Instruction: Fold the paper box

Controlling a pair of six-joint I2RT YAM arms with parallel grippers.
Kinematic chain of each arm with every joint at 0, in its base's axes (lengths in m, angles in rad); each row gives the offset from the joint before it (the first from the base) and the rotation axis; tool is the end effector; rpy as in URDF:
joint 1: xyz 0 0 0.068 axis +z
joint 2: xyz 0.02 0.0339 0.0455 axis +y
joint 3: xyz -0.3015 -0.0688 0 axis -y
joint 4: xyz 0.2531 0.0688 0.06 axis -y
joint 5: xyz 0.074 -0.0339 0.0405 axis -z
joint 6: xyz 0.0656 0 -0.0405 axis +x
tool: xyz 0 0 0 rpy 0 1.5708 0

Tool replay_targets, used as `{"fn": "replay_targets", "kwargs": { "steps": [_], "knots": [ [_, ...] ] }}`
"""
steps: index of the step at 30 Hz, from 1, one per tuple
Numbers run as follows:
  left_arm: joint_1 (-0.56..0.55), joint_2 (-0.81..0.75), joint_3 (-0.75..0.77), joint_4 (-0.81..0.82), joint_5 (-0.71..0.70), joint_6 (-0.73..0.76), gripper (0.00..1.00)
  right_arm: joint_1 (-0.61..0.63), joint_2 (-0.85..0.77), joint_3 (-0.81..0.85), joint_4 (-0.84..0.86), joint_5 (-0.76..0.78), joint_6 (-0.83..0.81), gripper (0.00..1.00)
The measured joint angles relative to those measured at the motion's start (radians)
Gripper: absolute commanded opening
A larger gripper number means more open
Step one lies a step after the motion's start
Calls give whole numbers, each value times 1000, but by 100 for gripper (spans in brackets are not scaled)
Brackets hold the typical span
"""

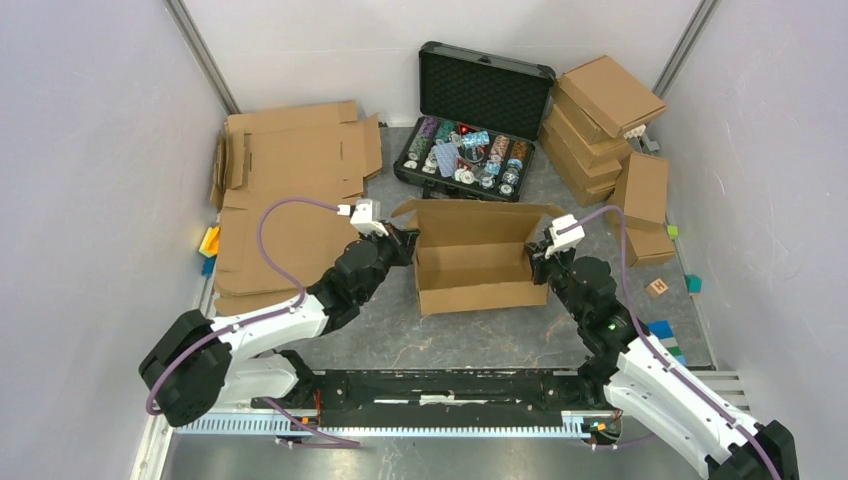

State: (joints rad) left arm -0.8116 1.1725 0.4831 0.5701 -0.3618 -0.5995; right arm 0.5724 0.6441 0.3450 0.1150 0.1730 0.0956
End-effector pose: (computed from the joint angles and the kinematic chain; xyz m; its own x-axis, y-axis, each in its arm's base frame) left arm 0.2033 -0.1805 0.2606 -0.3139 -0.4358 -0.8435 0.3142 0.7907 -0.5254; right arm 0.1530 0.0851 0.2519 -0.1905 -0.0109 -0.9816 -0.3748 0.9250 0.0625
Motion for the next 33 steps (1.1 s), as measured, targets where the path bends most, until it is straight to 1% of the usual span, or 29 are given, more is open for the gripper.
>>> {"fn": "replay_targets", "kwargs": {
  "steps": [2, 6, 7, 9, 10, 13, 16, 19, 21, 26, 30, 33],
  "knots": [
    [-2, 10, 1, -17, 6, -18, 12, 0, -5, 0, -18, 0, -2, 0],
    [-6, 13, 1, -30, 8, -24, 16, 3, -17, 0, -44, -3, -7, 0],
    [-7, 11, -1, -30, 9, -24, 19, 3, -20, 0, -51, -2, -7, 0],
    [-10, -4, -14, -33, 22, -24, 29, 5, -22, 2, -66, 9, -4, 0],
    [-11, -18, -21, -47, 34, -24, 38, 6, -21, 7, -79, 14, -3, 0],
    [-21, -77, -28, -129, 90, -22, 54, 9, -19, 25, -125, 40, 4, 0],
    [-28, -164, -28, -245, 130, -19, 63, 10, -16, 28, -186, 62, 8, 0],
    [-29, -272, -21, -387, 152, -14, 68, 10, -8, 28, -256, 74, 14, 0],
    [-28, -336, 4, -511, 167, -11, 69, 10, -10, 28, -279, 79, 17, 0],
    [-27, -406, 110, -789, 243, 21, 74, 10, -11, 28, -301, 82, 23, 0],
    [-27, -463, 169, -961, 289, 45, 73, 10, -11, 28, -306, 82, 29, 0],
    [-27, -503, 222, -1058, 309, 68, 71, 10, -11, 28, -306, 81, 31, 0]
  ]
}}
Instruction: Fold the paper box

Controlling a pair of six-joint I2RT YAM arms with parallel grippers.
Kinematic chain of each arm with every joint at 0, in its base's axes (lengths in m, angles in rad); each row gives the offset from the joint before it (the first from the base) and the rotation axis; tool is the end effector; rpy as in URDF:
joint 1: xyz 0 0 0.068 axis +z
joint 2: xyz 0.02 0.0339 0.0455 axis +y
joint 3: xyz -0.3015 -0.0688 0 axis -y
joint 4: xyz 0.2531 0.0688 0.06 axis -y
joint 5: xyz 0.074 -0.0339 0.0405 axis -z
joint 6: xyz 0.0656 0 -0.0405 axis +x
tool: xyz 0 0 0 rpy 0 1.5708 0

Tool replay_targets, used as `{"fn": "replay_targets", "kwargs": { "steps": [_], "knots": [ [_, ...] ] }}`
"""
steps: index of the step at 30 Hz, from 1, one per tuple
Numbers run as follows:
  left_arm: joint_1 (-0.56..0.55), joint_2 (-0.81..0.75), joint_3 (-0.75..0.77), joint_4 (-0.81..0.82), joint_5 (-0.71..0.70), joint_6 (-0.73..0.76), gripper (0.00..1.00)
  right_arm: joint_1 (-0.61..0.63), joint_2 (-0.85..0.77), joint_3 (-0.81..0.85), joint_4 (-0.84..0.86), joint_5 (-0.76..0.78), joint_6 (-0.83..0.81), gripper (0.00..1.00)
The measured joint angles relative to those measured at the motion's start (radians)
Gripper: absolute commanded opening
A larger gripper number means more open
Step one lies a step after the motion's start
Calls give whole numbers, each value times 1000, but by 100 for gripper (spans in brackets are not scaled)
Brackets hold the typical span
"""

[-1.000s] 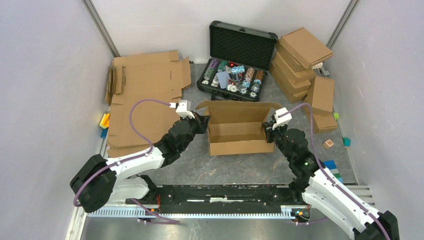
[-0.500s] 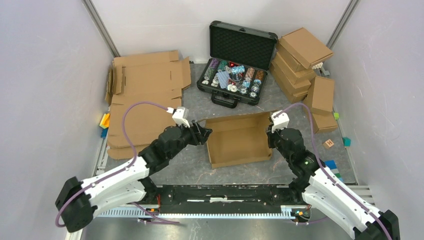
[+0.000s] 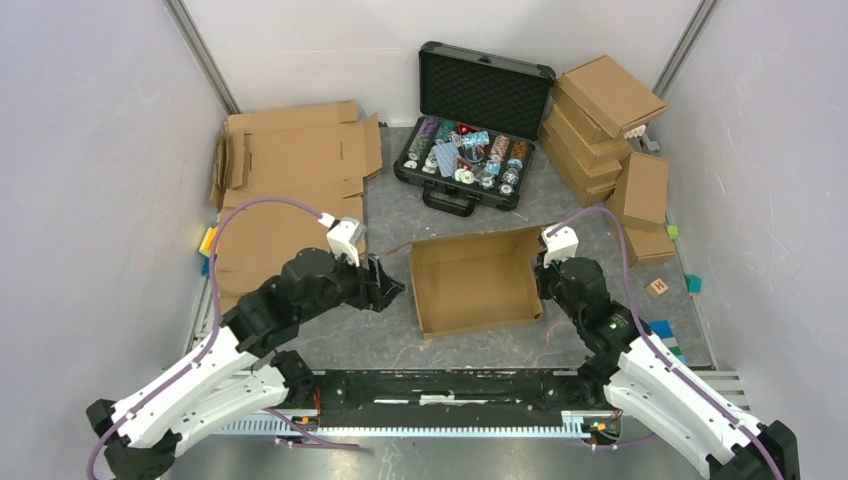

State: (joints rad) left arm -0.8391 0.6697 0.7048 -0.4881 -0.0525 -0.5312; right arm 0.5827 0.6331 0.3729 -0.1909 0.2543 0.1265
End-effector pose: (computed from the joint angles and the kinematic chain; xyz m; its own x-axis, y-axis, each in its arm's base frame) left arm 0.1094 -0.1167 0.3084 -0.6125 -0.0750 -0.7869 0.4653 0.7705 -0.4357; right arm 0.1433 0.0746 0.2248 -0.4045 -0.1203 -0.9066 -0.2949 0.9555 0.0047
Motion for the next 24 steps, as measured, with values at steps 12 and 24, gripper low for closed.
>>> {"fn": "replay_targets", "kwargs": {
  "steps": [12, 24],
  "knots": [
    [0, 148, 408, -132, 83, 267, 75, 0, -14, -3, -6, -2, 0, 0],
    [0, 568, 562, -39, 303, 515, 66, 0, -89, -7, -7, -7, 3, 29]
  ]
}}
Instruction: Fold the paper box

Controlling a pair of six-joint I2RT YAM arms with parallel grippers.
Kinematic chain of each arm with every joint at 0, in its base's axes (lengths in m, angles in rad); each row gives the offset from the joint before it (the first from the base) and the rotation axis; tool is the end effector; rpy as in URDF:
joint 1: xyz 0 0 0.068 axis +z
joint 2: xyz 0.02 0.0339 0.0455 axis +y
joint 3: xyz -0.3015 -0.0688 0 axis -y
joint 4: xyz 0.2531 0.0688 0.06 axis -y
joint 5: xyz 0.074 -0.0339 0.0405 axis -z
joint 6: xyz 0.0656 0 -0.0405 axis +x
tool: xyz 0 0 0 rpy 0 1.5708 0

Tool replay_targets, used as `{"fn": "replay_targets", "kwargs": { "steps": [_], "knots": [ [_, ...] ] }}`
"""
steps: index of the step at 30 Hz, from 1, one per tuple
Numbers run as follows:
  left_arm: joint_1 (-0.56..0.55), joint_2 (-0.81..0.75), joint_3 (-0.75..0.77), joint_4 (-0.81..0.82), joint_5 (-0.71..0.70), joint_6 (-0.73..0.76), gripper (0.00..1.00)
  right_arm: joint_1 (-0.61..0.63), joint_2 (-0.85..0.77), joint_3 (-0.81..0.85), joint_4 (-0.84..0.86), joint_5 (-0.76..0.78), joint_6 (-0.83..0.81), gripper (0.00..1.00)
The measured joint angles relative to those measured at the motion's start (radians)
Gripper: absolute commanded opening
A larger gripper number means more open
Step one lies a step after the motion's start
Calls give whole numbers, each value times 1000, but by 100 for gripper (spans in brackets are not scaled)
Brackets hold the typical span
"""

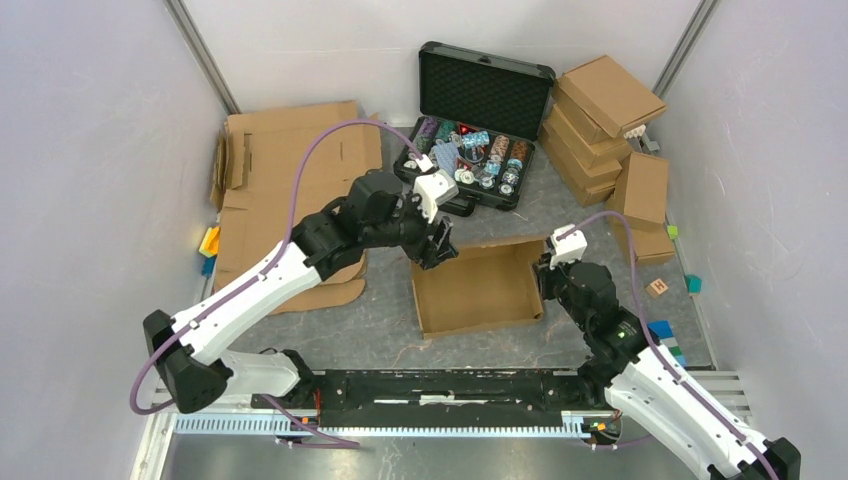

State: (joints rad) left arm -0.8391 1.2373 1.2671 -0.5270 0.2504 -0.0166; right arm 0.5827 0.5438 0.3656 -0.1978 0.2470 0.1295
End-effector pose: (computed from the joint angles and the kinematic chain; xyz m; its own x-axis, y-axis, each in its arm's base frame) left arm 0.1839 -0.2292 0.4003 -0.3330 0.3468 -0.8768 0.8609 0.4911 -0.1328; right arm 0.1338 0.0690 0.2331 -0.3484 -0.0797 -0.9339 -0.3012 0.9530 0.0311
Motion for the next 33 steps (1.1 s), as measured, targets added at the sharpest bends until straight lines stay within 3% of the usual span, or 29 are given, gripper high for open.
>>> {"fn": "replay_targets", "kwargs": {
  "steps": [2, 5, 8, 12, 21, 25, 29, 33],
  "knots": [
    [0, 30, 10, 4, 30, 12, 64, 0, -11, 0, -5, -1, 1, 47],
    [-1, 47, 12, 5, 80, 19, 61, 0, -18, 8, -41, -14, 8, 63],
    [-7, 55, 11, 7, 123, 20, 55, 0, -7, 52, -120, -56, 31, 85],
    [-21, 63, -25, 45, 161, 14, 54, 0, 16, 153, -250, -130, 61, 98],
    [-33, 117, -191, 137, 193, -63, 52, 0, 102, 516, -632, -261, 67, 98],
    [-35, 140, -256, 175, 198, -102, 57, 0, 110, 667, -757, -316, 25, 98],
    [-46, 141, -330, 232, 202, -149, 60, 0, 92, 720, -752, -315, 14, 98],
    [-51, 148, -418, 311, 204, -214, 64, 0, 76, 622, -647, -315, 32, 98]
  ]
}}
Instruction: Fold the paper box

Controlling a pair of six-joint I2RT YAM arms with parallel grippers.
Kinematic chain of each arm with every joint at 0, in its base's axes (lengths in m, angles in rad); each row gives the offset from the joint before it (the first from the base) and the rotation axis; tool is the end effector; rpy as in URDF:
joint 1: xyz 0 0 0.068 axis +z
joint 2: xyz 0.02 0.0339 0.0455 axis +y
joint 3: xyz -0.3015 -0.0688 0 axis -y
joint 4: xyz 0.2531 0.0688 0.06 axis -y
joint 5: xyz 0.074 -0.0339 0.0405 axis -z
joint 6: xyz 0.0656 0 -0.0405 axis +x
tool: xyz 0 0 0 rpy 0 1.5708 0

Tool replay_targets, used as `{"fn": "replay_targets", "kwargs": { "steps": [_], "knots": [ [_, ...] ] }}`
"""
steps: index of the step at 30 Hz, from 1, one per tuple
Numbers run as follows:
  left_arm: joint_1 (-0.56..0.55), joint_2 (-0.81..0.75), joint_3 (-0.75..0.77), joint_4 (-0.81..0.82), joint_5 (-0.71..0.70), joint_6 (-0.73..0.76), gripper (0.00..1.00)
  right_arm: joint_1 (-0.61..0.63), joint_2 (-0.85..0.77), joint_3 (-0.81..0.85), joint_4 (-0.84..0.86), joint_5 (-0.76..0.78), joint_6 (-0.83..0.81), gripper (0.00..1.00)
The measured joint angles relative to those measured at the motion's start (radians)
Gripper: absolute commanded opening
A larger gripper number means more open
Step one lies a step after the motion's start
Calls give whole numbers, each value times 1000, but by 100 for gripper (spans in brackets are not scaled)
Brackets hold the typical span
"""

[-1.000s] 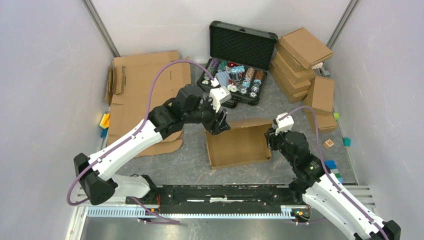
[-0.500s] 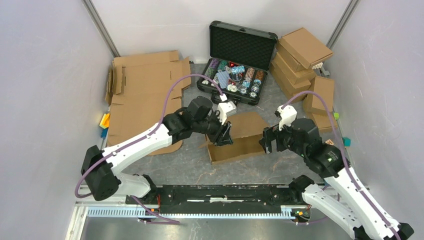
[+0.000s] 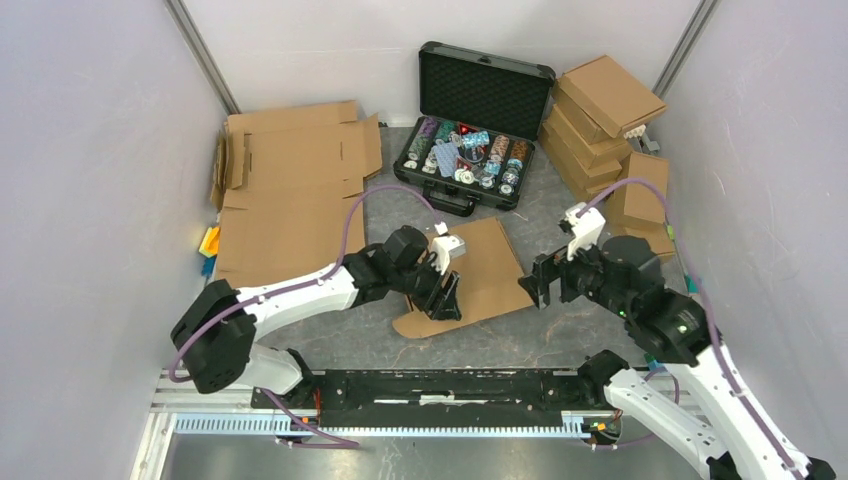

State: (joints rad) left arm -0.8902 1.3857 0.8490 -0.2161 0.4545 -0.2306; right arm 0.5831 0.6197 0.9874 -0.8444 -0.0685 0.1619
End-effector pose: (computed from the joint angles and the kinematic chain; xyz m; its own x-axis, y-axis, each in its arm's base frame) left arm 0.1725 -0.2588 0.2411 -0.6245 0.4450 -0.6419 0.7777 0.4294 -0.4590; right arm 0.0919 0.0660 0.3716 -0.4748 -0.1205 -0.8718 -0.5305 0.8296 0.1742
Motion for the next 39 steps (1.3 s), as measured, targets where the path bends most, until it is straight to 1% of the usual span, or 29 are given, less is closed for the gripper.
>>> {"fn": "replay_targets", "kwargs": {
  "steps": [4, 7, 11, 15, 19, 22, 25, 26, 29, 31, 33, 35, 37, 38, 39],
  "knots": [
    [0, 35, -79, 87, 3, -76, 65, 0, 8, -164, 132, 2, 40, 96],
    [0, 39, -87, 126, 8, -109, 65, 0, 37, -268, 234, 11, 67, 94],
    [0, 16, -102, 141, -6, -133, 68, 0, 118, -346, 346, 48, 80, 94],
    [-2, -98, -106, 79, -71, -147, 73, 0, 199, -377, 412, 109, 80, 91],
    [2, -245, -106, 5, -178, -174, 76, -5, 262, -381, 475, 152, 79, 85],
    [20, -333, -111, -46, -275, -213, 78, -37, 303, -395, 532, 139, 77, 80],
    [80, -401, -163, -65, -349, -259, 79, -126, 354, -430, 605, 71, 79, 73],
    [107, -414, -187, -67, -357, -272, 79, -160, 372, -442, 627, 43, 81, 73],
    [227, -438, -289, -37, -349, -323, 79, -233, 434, -460, 685, -24, 94, 72],
    [300, -435, -360, 6, -331, -357, 79, -255, 489, -460, 741, -72, 104, 70],
    [333, -418, -393, 41, -310, -384, 78, -265, 535, -460, 785, -108, 114, 65],
    [352, -378, -398, 92, -282, -404, 76, -273, 582, -460, 830, -139, 129, 60],
    [364, -335, -398, 154, -258, -418, 73, -284, 609, -460, 869, -166, 142, 57],
    [369, -310, -398, 184, -243, -426, 70, -288, 620, -460, 893, -178, 150, 50],
    [373, -285, -398, 214, -232, -433, 66, -289, 626, -460, 907, -186, 153, 48]
  ]
}}
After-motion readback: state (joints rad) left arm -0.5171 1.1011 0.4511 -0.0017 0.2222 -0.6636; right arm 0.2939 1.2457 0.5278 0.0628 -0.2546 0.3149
